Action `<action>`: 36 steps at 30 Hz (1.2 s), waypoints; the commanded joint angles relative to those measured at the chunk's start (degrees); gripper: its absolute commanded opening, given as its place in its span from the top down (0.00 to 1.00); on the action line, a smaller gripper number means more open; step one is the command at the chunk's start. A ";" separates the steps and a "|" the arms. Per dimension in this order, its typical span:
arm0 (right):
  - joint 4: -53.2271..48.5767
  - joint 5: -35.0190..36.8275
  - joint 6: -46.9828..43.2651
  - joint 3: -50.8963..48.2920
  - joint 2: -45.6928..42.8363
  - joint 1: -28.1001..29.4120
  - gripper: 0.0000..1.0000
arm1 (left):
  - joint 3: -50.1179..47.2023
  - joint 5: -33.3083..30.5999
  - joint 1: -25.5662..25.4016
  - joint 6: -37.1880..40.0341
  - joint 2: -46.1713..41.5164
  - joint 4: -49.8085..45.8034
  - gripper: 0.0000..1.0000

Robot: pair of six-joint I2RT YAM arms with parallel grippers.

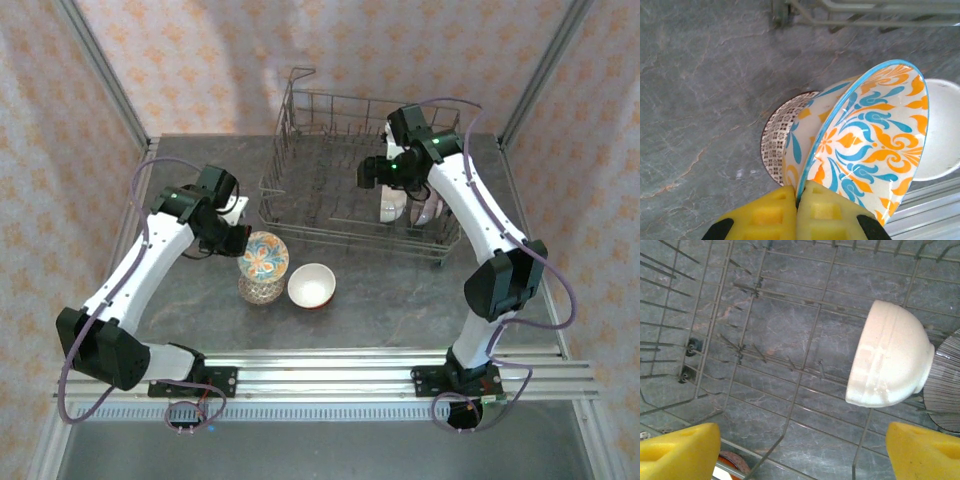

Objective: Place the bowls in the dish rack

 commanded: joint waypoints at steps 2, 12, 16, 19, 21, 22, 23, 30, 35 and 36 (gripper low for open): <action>-0.67 -1.55 0.00 3.84 1.46 0.28 0.14 | 5.95 4.14 -0.09 -1.64 -1.51 -1.36 1.00; 0.92 -9.84 1.24 5.53 1.48 -1.38 0.12 | 15.18 8.76 -0.09 -3.29 -0.07 -0.79 1.00; 4.39 -17.79 4.47 4.79 0.84 -4.53 0.10 | 18.66 11.25 -0.05 -4.02 2.22 0.71 1.00; 7.37 -23.31 6.72 4.49 0.09 -6.86 0.08 | 21.69 12.76 -0.09 -3.86 4.57 1.32 1.00; 9.21 -26.38 7.95 4.16 -0.51 -7.92 0.07 | 23.46 14.10 -0.09 -4.07 6.17 2.41 1.00; 9.92 -27.67 8.37 3.95 -0.78 -8.36 0.06 | 24.12 14.71 -0.09 -4.15 6.92 2.90 1.00; 10.74 -29.31 9.05 3.51 -1.05 -8.78 0.06 | 24.99 15.63 -0.09 -4.43 7.80 3.55 1.00; 23.53 -38.38 16.83 -4.80 -5.09 -11.62 0.01 | 30.18 21.18 -0.26 -7.00 13.78 8.04 1.00; 26.66 -41.12 17.98 -7.44 -6.70 -12.55 0.01 | 33.41 23.86 -0.46 -8.00 17.64 9.94 1.00; 27.58 -41.86 18.46 -7.95 -6.95 -12.69 0.01 | 33.89 24.63 -0.53 -8.38 18.44 10.54 1.00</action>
